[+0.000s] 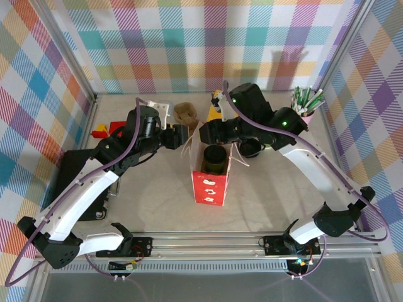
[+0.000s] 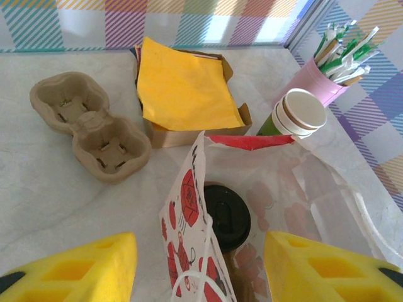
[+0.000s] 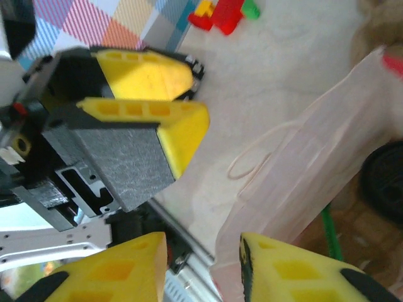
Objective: Pack the takeout coffee
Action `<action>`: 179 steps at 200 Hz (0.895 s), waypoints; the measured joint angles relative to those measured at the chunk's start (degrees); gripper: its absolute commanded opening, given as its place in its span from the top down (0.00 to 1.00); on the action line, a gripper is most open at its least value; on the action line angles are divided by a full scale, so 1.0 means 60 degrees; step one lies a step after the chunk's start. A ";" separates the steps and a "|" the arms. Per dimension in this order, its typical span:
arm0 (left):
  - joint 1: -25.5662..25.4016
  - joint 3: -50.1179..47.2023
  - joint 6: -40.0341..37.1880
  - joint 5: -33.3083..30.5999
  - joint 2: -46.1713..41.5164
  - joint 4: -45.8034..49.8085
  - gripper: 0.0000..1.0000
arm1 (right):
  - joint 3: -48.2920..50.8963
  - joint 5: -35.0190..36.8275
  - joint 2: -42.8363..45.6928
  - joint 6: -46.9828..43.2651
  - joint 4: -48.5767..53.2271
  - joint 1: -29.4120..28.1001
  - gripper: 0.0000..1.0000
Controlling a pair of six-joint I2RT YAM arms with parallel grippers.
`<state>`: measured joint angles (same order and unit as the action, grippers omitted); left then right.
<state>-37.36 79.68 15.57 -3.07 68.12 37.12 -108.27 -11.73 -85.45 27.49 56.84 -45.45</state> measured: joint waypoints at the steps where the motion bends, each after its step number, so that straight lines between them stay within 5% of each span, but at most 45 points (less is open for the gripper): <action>1: 0.0000 0.0000 0.0004 -0.0004 0.0000 0.0004 0.45 | -0.0015 0.0033 0.0000 -0.0018 0.0007 0.0000 0.58; 83: 0.0000 0.0015 -0.0004 -0.0117 -0.0029 0.0284 0.45 | -0.2987 0.4976 -0.1628 -0.1381 0.0925 0.0346 0.55; 179: 0.0004 0.0015 -0.0004 -0.0113 -0.0171 0.0324 0.45 | -0.3949 0.6215 -0.5592 -0.1632 -0.0025 0.2801 0.43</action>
<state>-37.34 79.77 15.55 -3.75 67.09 39.07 -131.96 25.56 -119.00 17.69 56.69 -28.64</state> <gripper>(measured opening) 0.551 0.552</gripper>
